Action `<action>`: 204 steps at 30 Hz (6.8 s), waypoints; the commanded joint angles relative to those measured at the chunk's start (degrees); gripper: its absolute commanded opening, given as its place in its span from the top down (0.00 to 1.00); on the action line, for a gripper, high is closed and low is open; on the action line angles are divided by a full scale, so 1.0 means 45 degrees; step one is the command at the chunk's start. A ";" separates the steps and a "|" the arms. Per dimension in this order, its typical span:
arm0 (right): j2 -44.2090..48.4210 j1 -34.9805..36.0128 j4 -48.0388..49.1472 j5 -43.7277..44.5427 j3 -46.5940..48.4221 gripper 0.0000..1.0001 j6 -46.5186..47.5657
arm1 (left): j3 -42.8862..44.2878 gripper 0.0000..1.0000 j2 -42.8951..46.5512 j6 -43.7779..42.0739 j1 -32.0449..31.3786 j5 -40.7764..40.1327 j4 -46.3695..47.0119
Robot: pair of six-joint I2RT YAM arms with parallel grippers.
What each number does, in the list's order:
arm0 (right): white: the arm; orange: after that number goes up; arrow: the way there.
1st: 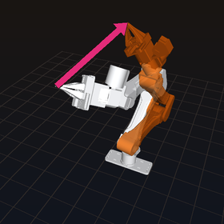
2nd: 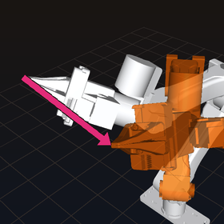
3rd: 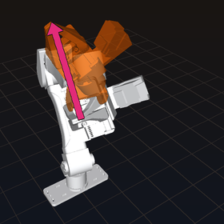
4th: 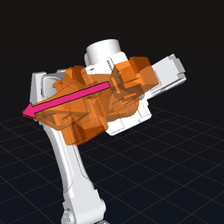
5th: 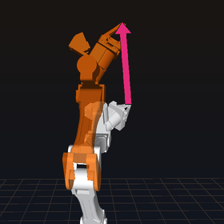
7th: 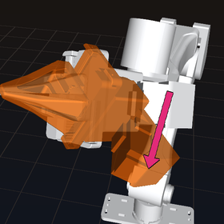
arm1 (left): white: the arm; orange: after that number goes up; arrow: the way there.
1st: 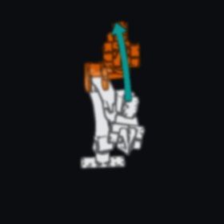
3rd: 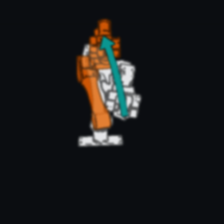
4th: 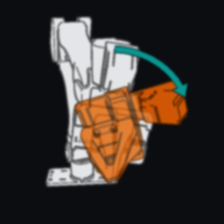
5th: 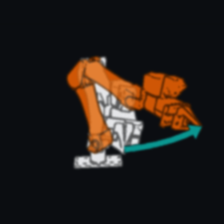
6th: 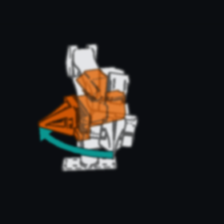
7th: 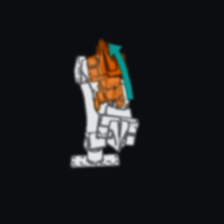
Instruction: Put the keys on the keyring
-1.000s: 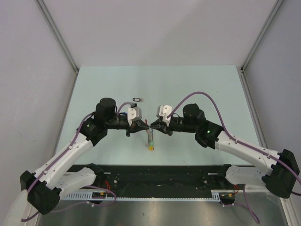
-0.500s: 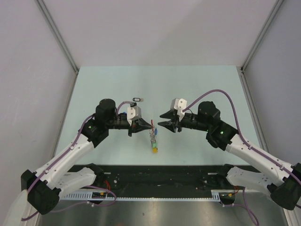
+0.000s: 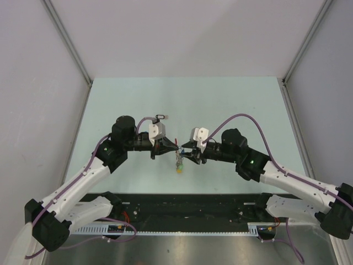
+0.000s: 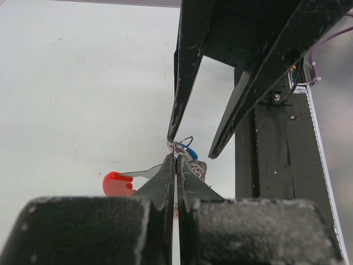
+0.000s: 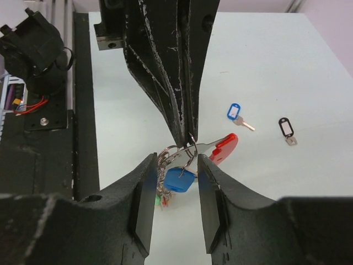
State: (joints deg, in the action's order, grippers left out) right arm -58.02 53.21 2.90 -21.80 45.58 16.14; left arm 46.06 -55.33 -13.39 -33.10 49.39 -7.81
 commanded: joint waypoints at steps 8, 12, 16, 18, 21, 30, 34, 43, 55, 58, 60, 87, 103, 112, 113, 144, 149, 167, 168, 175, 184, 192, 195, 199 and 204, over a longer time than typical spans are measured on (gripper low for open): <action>-0.0408 0.0343 0.0900 0.1622 -0.0110 0.83 0.0319 | -0.0099 1.00 0.0323 0.0533 -0.0066 -0.0349 0.1032; -0.0252 0.0324 0.0744 0.1817 -0.0246 0.92 0.0261 | -0.0119 1.00 0.0323 0.0748 -0.0066 -0.0681 0.1111; -0.0095 0.0343 0.0645 0.1857 -0.0403 0.96 0.0105 | -0.0178 0.99 0.0342 0.0924 -0.0046 -0.1052 0.1306; -0.0037 0.0363 0.0626 0.1818 -0.0500 0.98 -0.0012 | -0.0255 1.00 0.0381 0.1079 -0.0066 -0.1150 0.1481; 0.0041 0.0441 0.0645 0.1837 -0.0598 0.97 -0.0090 | -0.0373 1.00 0.0498 0.1275 -0.0046 -0.1345 0.1697; 0.0198 0.0461 0.0899 0.2130 -0.0696 0.75 -0.0228 | -0.0432 1.00 0.0557 0.1295 -0.0027 -0.1307 0.1678; 0.0217 0.0480 0.0977 0.2208 -0.0696 0.75 -0.0169 | -0.0432 1.00 0.0557 0.1295 -0.0027 -0.1248 0.1658; 0.0139 0.0402 0.1621 0.2072 -0.0715 0.76 0.0007 | -0.0393 1.00 0.0479 0.1295 -0.0027 -0.1092 0.1678; -0.0056 0.0148 0.1681 0.1603 -0.0715 0.92 -0.0013 | -0.0470 1.00 0.0499 0.1393 -0.0027 -0.1150 0.2107; -0.0056 0.0167 0.1525 0.1408 -0.0696 0.98 -0.0071 | -0.0510 1.00 0.0538 0.1452 -0.0027 -0.1189 0.2244; -0.0075 0.0168 0.1447 0.1330 -0.0696 1.00 -0.0091 | -0.0549 1.00 0.0577 0.1549 -0.0027 -0.1248 0.2361; -0.0115 0.0793 0.2715 0.2285 -0.1262 1.00 -0.1028 | -0.2971 1.00 0.2198 0.3736 -0.0691 -0.3475 0.6521; 0.0354 0.0734 0.1721 0.2735 -0.0989 1.00 0.0787 | -0.1450 0.48 0.2200 0.2313 -0.0633 -0.3846 0.1955; 0.0393 0.0734 0.1134 0.2657 -0.0813 1.00 0.1140 | 0.0914 0.41 -0.0415 -0.0694 -0.0398 -0.1191 -0.2187; 0.0413 0.0734 0.1095 0.2657 -0.0794 1.00 0.1140 | 0.1206 0.41 -0.0612 -0.0948 -0.0224 -0.0841 -0.2615; 0.0452 0.0754 0.1095 0.1993 -0.0754 1.00 0.1140 | 0.2205 0.65 -0.4599 -0.2123 0.0618 0.3263 -0.2776; 0.0432 0.0754 0.1095 0.1974 -0.0754 1.00 0.1120 | 0.2186 0.66 -0.4716 -0.2103 0.0423 0.3400 -0.2834; 0.0881 0.0792 0.0724 0.3457 -0.0774 1.00 0.0906 | 0.0997 1.00 -0.2767 0.0941 0.0325 0.0845 -0.0102; 0.0901 0.0754 0.0666 0.3594 -0.0755 1.00 0.0867 | 0.0859 0.99 -0.2550 0.1195 0.0344 0.0339 0.0113; 0.0648 0.0988 0.0528 0.3751 -0.0754 1.00 0.0788 | -0.0450 1.00 -0.0987 0.3654 0.0383 -0.1129 0.2671; 0.0159 0.1046 0.0820 0.3771 -0.0852 1.00 0.0398 | -0.1661 1.00 0.0010 0.4751 0.0364 -0.1795 0.4196; 0.0178 0.1046 0.1329 0.3830 -0.0989 1.00 0.0357 | -0.1857 0.88 0.0030 0.4286 0.0364 -0.1366 0.3985; 0.0237 0.1027 0.1349 0.3732 -0.0989 1.00 0.0611 | -0.1585 0.61 -0.0126 0.3119 0.0364 -0.0920 0.2914; 0.0354 0.0988 0.1271 0.3498 -0.0970 1.00 0.0826 | -0.0515 0.43 -0.0769 0.1007 0.0461 0.0155 0.0979; 0.0530 0.0929 0.1193 0.3185 -0.0969 1.00 0.0944 | 0.0992 0.33 -0.2077 -0.2211 0.0540 0.1367 -0.1970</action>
State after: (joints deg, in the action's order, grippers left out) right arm -57.80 57.63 4.95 -5.93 39.99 19.16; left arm 44.47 -61.91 -8.75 -31.22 48.90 -5.45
